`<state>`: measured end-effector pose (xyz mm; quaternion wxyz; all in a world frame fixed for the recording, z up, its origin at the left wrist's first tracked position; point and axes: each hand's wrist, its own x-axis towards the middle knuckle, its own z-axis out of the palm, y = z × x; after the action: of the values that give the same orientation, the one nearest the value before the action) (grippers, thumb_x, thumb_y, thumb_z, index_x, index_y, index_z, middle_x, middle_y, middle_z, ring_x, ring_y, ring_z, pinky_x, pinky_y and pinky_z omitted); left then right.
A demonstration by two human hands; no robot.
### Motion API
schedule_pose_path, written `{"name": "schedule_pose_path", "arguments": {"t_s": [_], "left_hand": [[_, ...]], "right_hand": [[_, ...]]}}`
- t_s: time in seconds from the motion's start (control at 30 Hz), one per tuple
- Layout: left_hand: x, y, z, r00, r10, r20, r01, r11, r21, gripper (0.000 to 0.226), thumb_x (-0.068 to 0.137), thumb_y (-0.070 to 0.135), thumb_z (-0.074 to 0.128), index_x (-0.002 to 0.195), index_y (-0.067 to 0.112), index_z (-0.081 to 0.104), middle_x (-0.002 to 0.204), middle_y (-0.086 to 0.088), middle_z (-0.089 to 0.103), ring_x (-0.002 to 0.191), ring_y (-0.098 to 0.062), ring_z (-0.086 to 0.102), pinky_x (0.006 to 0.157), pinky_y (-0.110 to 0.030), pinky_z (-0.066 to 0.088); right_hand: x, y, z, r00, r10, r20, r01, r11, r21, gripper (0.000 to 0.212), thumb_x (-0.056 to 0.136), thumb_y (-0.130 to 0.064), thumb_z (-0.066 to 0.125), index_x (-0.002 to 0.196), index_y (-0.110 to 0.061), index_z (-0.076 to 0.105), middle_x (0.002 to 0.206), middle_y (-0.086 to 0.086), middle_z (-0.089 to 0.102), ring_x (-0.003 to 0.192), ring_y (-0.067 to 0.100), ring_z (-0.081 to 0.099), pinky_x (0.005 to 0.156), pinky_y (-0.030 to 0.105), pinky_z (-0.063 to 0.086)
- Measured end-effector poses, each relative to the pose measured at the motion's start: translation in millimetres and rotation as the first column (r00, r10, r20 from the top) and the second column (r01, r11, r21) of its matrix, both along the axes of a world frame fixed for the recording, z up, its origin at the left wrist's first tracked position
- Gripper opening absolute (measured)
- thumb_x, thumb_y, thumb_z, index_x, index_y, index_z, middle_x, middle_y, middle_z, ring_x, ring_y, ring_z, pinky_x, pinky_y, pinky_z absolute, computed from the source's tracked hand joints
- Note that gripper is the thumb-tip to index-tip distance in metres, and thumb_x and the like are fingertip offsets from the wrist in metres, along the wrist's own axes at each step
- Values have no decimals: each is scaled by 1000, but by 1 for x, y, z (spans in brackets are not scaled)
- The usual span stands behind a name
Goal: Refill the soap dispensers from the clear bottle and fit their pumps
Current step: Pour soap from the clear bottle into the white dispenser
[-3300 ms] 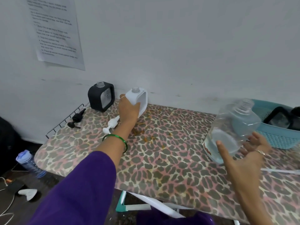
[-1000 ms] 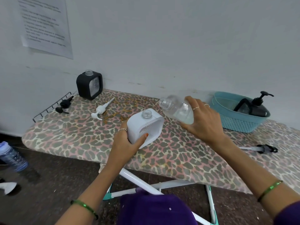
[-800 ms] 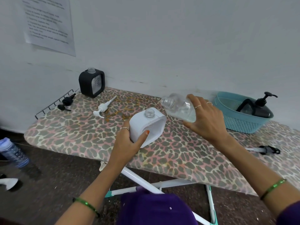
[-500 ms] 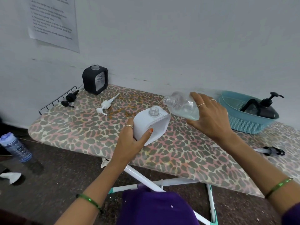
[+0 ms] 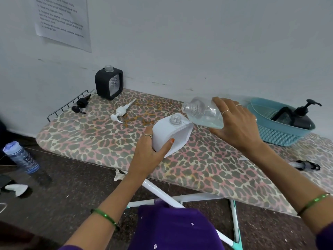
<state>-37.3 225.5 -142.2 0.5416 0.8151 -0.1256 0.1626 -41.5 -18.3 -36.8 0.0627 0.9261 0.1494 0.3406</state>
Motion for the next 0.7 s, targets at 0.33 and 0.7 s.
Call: {"name": "schedule_pose_path", "arguments": {"t_s": [0.33, 0.7], "left_hand": [[-1, 0, 2, 1000, 3, 19, -4, 1000, 22, 67, 79, 67, 57, 123, 16, 54, 88, -2, 61, 71, -12, 55, 54, -19, 41], [-3, -1, 5, 999, 3, 47, -5, 1000, 30, 61, 80, 61, 59, 124, 20, 52, 93, 3, 61, 74, -10, 54, 58, -14, 38]], "right_hand": [[3, -3, 0, 999, 21, 33, -19, 998, -58, 81, 59, -35, 89, 125, -11, 47, 113, 16, 63, 95, 39, 64, 76, 45, 52], [5, -2, 2, 999, 27, 42, -23, 996, -82, 74, 64, -33, 86, 124, -9, 52, 112, 16, 63, 96, 38, 63, 75, 43, 51]]}}
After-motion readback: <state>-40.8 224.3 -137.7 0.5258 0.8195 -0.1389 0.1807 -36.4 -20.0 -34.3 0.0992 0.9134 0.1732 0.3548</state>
